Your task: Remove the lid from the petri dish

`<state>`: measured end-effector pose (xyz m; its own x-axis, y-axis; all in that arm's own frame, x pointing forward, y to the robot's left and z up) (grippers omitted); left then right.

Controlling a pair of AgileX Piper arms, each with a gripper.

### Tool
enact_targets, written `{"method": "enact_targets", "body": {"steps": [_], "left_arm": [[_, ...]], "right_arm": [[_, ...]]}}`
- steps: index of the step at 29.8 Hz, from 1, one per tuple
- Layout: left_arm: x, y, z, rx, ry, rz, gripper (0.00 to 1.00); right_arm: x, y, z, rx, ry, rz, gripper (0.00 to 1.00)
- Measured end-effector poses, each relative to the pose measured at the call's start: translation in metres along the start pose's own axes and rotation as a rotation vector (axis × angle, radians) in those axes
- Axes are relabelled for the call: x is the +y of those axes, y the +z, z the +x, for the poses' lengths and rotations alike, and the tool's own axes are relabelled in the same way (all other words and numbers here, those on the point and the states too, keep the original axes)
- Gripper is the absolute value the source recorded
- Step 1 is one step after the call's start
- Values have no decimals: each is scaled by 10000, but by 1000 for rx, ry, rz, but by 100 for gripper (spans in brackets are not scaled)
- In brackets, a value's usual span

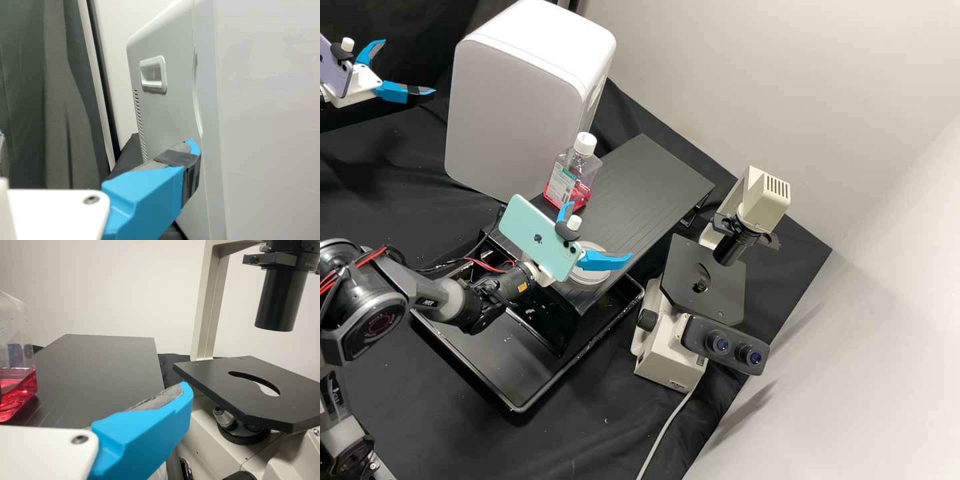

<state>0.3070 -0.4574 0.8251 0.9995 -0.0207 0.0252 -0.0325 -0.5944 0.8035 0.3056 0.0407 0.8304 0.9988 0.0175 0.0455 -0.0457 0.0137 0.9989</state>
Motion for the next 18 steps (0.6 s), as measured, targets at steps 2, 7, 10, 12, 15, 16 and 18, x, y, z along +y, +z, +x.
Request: {"method": "enact_targets", "body": {"steps": [2,7,10,12,15,16,18], "left_arm": [[0,0,0,0,0,0,100],[0,0,0,0,0,0,100],[0,0,0,0,0,0,100],[0,0,0,0,0,0,100],[-3,21,0,-7,-1,0,100],[-4,29,0,-10,-1,0,100],[-12,82,-2,-27,-4,-1,100]], "right_arm": [[0,0,0,0,0,0,100],[0,0,0,0,0,0,100],[0,0,0,0,0,0,100],[0,0,0,0,0,0,100],[0,0,0,0,0,0,100],[0,0,0,0,0,0,100],[0,0,0,0,0,0,100]]}}
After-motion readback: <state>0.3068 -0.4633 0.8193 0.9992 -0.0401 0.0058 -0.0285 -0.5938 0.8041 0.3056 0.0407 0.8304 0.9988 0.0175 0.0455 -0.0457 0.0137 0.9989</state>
